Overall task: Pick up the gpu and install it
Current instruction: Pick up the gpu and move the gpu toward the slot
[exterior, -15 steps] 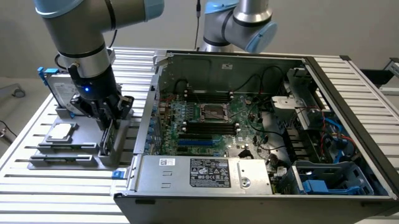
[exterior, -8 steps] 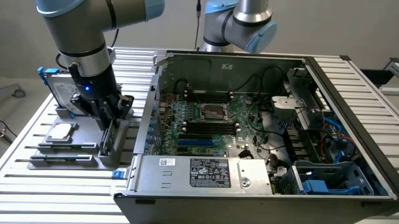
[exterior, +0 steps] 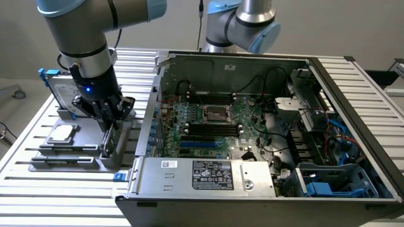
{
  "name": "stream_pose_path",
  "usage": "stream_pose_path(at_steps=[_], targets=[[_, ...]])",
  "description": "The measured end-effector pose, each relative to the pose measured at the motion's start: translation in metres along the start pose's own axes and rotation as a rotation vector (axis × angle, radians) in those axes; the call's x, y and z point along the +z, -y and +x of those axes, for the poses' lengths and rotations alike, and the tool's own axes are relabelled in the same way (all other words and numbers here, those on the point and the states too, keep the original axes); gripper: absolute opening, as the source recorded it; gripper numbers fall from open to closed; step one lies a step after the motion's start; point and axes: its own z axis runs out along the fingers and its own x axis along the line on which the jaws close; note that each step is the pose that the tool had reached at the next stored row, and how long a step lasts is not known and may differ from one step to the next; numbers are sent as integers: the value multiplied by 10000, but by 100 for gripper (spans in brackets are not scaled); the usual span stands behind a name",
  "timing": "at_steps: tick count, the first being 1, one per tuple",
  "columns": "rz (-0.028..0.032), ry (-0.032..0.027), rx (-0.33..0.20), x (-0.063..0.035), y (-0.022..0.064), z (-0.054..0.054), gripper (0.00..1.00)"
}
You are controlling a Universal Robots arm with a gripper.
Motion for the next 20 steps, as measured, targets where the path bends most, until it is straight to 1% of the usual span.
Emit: stream_pose_path(at_steps=[9,11,16,20], targets=[[-2,1,1,-1,0,3,27],[-2,1,1,-16,-1,4,27],[-3,-5,2,-108,-2,9,27],[-3,-18,2,-228,-4,13,27]])
